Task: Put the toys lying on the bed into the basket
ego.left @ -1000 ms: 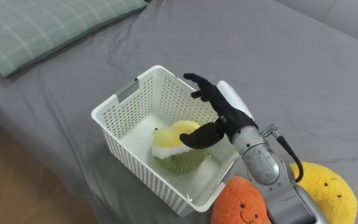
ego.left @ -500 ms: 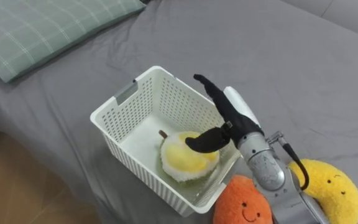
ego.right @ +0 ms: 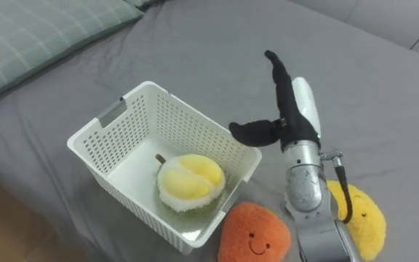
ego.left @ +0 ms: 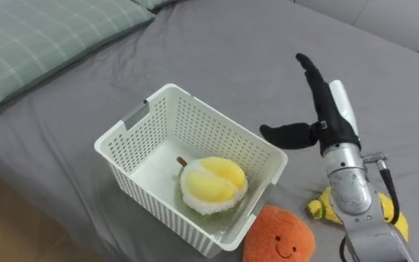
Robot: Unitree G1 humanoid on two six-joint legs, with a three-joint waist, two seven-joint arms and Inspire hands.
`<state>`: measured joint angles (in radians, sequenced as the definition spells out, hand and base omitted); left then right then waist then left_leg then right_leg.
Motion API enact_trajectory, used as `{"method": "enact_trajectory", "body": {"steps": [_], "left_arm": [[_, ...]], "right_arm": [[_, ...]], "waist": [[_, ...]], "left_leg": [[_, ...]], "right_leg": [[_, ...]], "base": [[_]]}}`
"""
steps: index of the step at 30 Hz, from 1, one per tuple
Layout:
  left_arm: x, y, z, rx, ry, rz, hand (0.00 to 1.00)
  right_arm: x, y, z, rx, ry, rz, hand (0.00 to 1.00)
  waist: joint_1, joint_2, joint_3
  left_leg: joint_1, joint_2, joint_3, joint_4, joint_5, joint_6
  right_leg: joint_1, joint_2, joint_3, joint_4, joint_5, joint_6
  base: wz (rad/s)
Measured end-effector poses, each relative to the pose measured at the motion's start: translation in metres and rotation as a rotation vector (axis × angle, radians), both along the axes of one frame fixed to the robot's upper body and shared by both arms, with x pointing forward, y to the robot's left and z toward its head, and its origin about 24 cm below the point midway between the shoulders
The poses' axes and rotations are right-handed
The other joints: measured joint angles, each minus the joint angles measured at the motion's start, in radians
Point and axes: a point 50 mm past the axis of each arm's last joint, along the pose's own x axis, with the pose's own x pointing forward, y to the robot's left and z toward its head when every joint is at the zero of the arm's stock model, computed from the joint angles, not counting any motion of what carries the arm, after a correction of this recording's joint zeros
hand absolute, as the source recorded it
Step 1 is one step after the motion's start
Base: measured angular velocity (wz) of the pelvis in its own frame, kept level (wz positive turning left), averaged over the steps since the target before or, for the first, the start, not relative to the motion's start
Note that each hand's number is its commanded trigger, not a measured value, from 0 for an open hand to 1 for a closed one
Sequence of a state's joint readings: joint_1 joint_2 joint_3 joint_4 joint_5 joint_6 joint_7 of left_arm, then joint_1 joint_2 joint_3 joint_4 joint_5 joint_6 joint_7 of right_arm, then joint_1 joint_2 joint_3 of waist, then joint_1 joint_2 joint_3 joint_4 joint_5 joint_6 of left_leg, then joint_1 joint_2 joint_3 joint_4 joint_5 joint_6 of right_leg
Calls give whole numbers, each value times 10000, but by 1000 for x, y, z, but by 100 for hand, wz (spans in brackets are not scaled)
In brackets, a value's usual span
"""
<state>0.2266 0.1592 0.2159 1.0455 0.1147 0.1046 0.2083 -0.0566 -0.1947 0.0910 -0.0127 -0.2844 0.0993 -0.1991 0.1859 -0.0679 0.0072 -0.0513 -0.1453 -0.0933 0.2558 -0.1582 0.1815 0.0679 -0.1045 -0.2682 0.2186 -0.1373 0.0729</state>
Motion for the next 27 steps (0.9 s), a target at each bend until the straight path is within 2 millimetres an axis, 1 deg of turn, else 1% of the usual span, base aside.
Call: {"method": "enact_trajectory", "body": {"steps": [1,3,4,6,8,10,11,13,14,15,17,18,19,20,21,22,25,27], "left_arm": [[-4,1,0,50,72,124,0],[-13,5,1,186,257,218,0],[-14,6,2,217,284,206,0],[-14,8,3,322,282,140,0],[-15,8,3,353,300,152,0],[-16,8,3,346,334,162,0],[-15,8,3,348,311,156,0],[-14,8,3,354,275,146,0],[-15,8,3,353,280,143,0],[-14,8,3,379,289,121,0],[-10,7,3,385,200,126,0],[-7,6,2,369,120,69,0],[-4,6,3,368,42,56,0],[0,5,3,339,-112,118,0],[2,5,3,323,-189,138,0],[5,5,3,329,-259,90,0],[20,3,4,251,-623,-69,0],[31,1,4,154,-933,-57,0]], "right_arm": [[0,-5,2,118,-115,-294,0],[-1,-13,4,262,-378,-760,0],[-2,-14,4,273,-408,-834,0],[-6,-20,0,449,-320,-1045,0],[-10,-26,-3,462,-180,-1274,0],[-12,-30,-4,382,-130,-1374,0],[-14,-34,-5,277,-97,-1458,0],[-18,-41,-7,190,-29,-1665,0],[-21,-44,-9,182,56,-1821,0],[-22,-46,-13,206,188,-1885,0],[-23,-48,-20,336,462,-2020,0],[-24,-51,-24,412,654,-2148,0],[-24,-52,-26,453,735,-2219,0],[-25,-55,-29,471,847,-2341,0],[-24,-56,-32,426,998,-2388,0],[-24,-57,-34,409,1081,-2421,0],[-24,-64,-47,213,1656,-2707,0],[-19,-69,-53,95,1957,-2895,0]], "waist": [[-73,16,-9],[-296,22,-30],[-373,20,-31],[-593,-58,-84],[-599,-77,-94],[-730,-124,-113],[-797,-155,-133],[-817,-202,-142],[-817,-235,-124],[-957,-268,-86],[-1101,-323,-43],[-1206,-358,-61],[-1231,-375,-66],[-1225,-388,-61],[-1197,-372,-63],[-1194,-362,-58],[-1256,-360,-63],[-1256,-382,-67]], "left_leg": [[74,9,85,-55,2,11],[121,38,222,-78,-8,29],[119,53,270,-78,-12,34],[139,83,385,-129,-16,34],[219,114,579,-215,-16,35],[271,128,700,-278,-16,36],[277,153,832,-308,-16,36],[296,161,962,-354,-16,37],[305,173,1089,-383,-17,40],[293,180,1141,-393,-20,44],[231,185,1159,-389,-49,-2],[99,193,1187,-375,-53,-4],[14,196,1199,-365,-52,-4],[-141,228,1281,-341,-42,2],[-268,296,1399,-332,-16,40],[-332,311,1407,-322,-9,34],[-765,315,1406,-302,51,42],[-1050,315,1496,-305,150,56]], "right_leg": [[12,0,151,0,-1,1],[12,2,261,1,-1,1],[-3,-1,296,-2,-1,1],[-46,2,398,-4,1,2],[-71,23,510,-13,0,4],[-76,30,574,-24,0,4],[-133,37,694,-24,0,4],[-133,52,782,-126,15,18],[-150,50,810,-155,25,35],[-167,61,816,-167,32,45],[-259,71,822,-145,41,45],[-406,83,945,-136,64,59],[-488,94,1006,-137,86,77],[-663,118,1055,-137,136,67],[-823,182,1138,-145,216,14],[-881,200,1146,-155,241,-6],[-1345,200,1214,-135,285,-23],[-1679,184,1286,-128,322,-10]], "base": [[-22],[-19],[-14],[-16],[-31],[-28],[-29],[-28],[-24],[-21],[-9],[-8],[-12],[-24],[-28],[-20],[-1],[-9]]}}
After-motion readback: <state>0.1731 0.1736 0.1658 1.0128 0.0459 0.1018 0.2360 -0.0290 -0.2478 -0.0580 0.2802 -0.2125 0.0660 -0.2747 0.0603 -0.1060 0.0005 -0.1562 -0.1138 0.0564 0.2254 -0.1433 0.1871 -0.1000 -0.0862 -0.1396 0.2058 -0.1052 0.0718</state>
